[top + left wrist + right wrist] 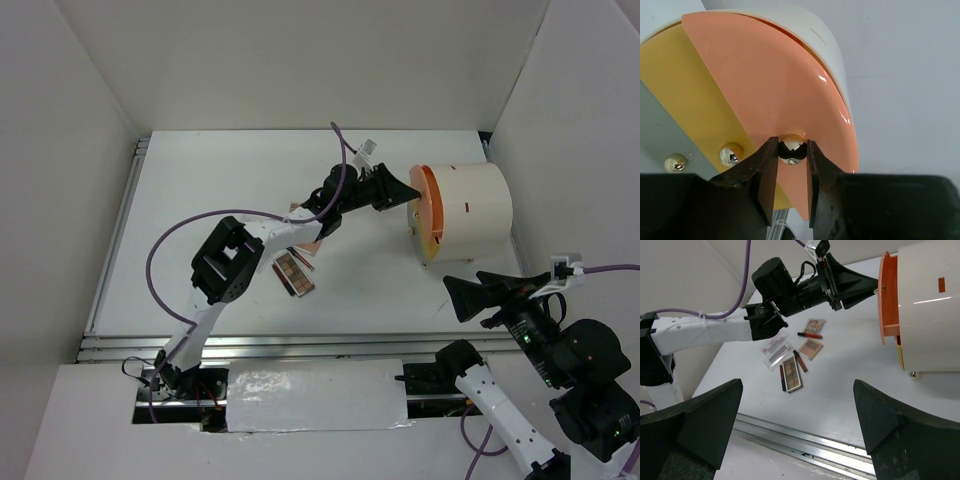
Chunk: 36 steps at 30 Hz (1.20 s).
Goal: Organize the makeup
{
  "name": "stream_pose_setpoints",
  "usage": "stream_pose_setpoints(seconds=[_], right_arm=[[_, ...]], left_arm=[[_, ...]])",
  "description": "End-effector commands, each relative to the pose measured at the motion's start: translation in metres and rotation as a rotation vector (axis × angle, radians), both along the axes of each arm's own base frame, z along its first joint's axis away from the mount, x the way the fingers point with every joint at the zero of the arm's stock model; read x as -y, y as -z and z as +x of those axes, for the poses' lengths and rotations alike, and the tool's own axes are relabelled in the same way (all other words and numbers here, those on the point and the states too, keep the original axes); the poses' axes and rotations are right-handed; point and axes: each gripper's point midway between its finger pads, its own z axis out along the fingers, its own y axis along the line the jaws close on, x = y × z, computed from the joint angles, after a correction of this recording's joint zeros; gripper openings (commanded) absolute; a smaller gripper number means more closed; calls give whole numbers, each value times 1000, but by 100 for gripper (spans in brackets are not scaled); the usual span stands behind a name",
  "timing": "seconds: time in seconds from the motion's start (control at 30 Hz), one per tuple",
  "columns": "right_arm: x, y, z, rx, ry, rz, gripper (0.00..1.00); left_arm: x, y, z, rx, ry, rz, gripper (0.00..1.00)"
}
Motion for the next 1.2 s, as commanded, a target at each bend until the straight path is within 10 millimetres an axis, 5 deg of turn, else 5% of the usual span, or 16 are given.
stream_pose_setpoints(seconds=[0.0, 0.67, 0.77, 0.8, 0.83, 1.0, 1.1, 1.17], right_arm=[[-1, -6, 2, 23, -1, 4, 100], [-10, -8, 5, 21, -34, 19, 100], [-11, -7, 5, 19, -40, 18, 100], [-12, -7, 6, 17, -45, 16, 100], [-12, -7, 7, 17, -45, 16, 100], [-20, -4, 11, 7, -74, 8, 100], [-28, -2, 16, 4, -107, -5, 100], [-38, 0, 21, -1, -147, -12, 99]], left_arm=[[-15, -23, 7, 42, -13, -19, 20], [-68, -22, 10, 41, -87, 37, 19], [-72, -19, 9, 38, -93, 37, 38], [-73, -20, 8, 38, -91, 34, 76], [-73, -20, 7, 40, -87, 34, 97], [-84, -25, -1, 54, -107, 69, 99], [-110, -45, -6, 100, -192, 153, 99], [-132, -36, -1, 56, -291, 262, 99]])
